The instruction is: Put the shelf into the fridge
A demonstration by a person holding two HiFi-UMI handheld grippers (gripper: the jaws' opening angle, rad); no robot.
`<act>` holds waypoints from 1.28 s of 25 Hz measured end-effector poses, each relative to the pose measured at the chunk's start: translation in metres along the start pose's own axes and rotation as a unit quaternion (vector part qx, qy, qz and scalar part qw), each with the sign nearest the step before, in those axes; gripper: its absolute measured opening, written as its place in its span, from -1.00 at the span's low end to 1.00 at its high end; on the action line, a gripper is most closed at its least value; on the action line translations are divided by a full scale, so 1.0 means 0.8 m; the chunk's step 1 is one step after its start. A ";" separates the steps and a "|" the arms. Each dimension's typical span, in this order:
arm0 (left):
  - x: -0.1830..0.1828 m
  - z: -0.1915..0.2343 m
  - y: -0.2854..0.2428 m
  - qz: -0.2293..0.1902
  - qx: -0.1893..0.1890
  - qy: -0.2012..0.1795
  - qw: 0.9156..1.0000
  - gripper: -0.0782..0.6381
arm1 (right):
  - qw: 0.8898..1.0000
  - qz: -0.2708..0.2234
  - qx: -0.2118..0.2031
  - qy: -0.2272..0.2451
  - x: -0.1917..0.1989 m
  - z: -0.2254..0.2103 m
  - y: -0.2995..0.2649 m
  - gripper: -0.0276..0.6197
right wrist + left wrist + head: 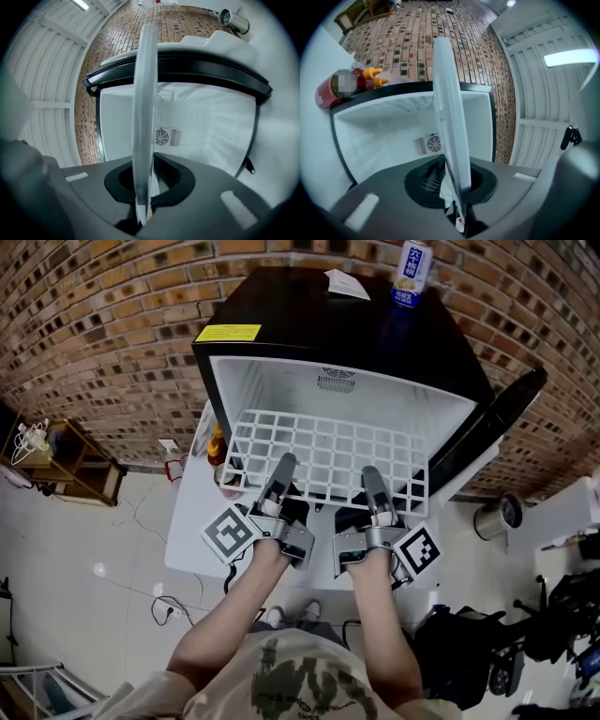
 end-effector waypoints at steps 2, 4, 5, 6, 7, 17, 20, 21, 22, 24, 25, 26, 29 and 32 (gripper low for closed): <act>-0.003 -0.002 -0.007 0.004 0.000 -0.005 1.000 -0.70 | 1.000 0.000 0.001 0.007 -0.003 0.001 -0.005 -0.82; -0.005 -0.003 -0.012 0.004 0.002 -0.007 1.000 -0.70 | 1.000 0.002 0.001 0.013 -0.005 0.002 -0.010 -0.81; -0.005 -0.003 -0.014 0.004 0.002 -0.008 1.000 -0.69 | 1.000 0.003 0.000 0.016 -0.006 0.002 -0.013 -0.81; -0.006 -0.003 -0.016 0.002 0.003 -0.011 1.000 -0.69 | 1.000 0.004 -0.001 0.018 -0.007 0.002 -0.015 -0.81; -0.007 -0.002 -0.018 0.001 0.003 -0.015 1.000 -0.69 | 1.000 0.005 -0.001 0.021 -0.008 0.002 -0.017 -0.81; -0.014 0.001 -0.037 -0.011 0.017 -0.058 0.998 -0.64 | 0.991 0.012 0.002 0.134 -0.020 0.001 -0.033 -0.74; -0.018 0.001 -0.043 -0.010 0.016 -0.072 0.997 -0.62 | 0.989 0.012 0.003 0.149 -0.022 0.000 -0.039 -0.70; -0.019 0.001 -0.045 -0.009 0.017 -0.075 0.997 -0.61 | 0.989 0.011 0.001 0.150 -0.023 0.000 -0.041 -0.70; -0.019 0.001 -0.047 -0.009 0.019 -0.078 0.997 -0.60 | 0.988 0.010 -0.001 0.152 -0.023 0.000 -0.043 -0.69; -0.020 0.001 -0.050 -0.010 0.024 -0.076 0.997 -0.59 | 0.988 0.009 -0.004 0.156 -0.025 -0.001 -0.046 -0.68; -0.020 0.002 -0.052 -0.011 0.026 -0.072 0.997 -0.58 | 0.987 0.008 -0.004 0.158 -0.026 -0.001 -0.048 -0.68; -0.020 0.003 -0.054 -0.012 0.026 -0.071 0.997 -0.57 | 0.987 0.008 -0.004 0.159 -0.026 -0.002 -0.050 -0.67; -0.025 0.004 -0.060 -0.012 0.025 -0.086 0.996 -0.56 | 0.987 0.007 0.002 0.159 -0.029 -0.003 -0.057 -0.66; -0.026 0.006 -0.069 -0.013 0.029 -0.078 0.996 -0.54 | 0.988 0.005 0.008 0.156 -0.031 -0.004 -0.063 -0.66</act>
Point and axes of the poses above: the fingertips, and each gripper's own axes: y backward along the fingers, z to its left, x out of its underside, the point moved 9 cm from there along y, backward along the fingers, and after that the axes turned 8 degrees about y, right-handed, at the moved point
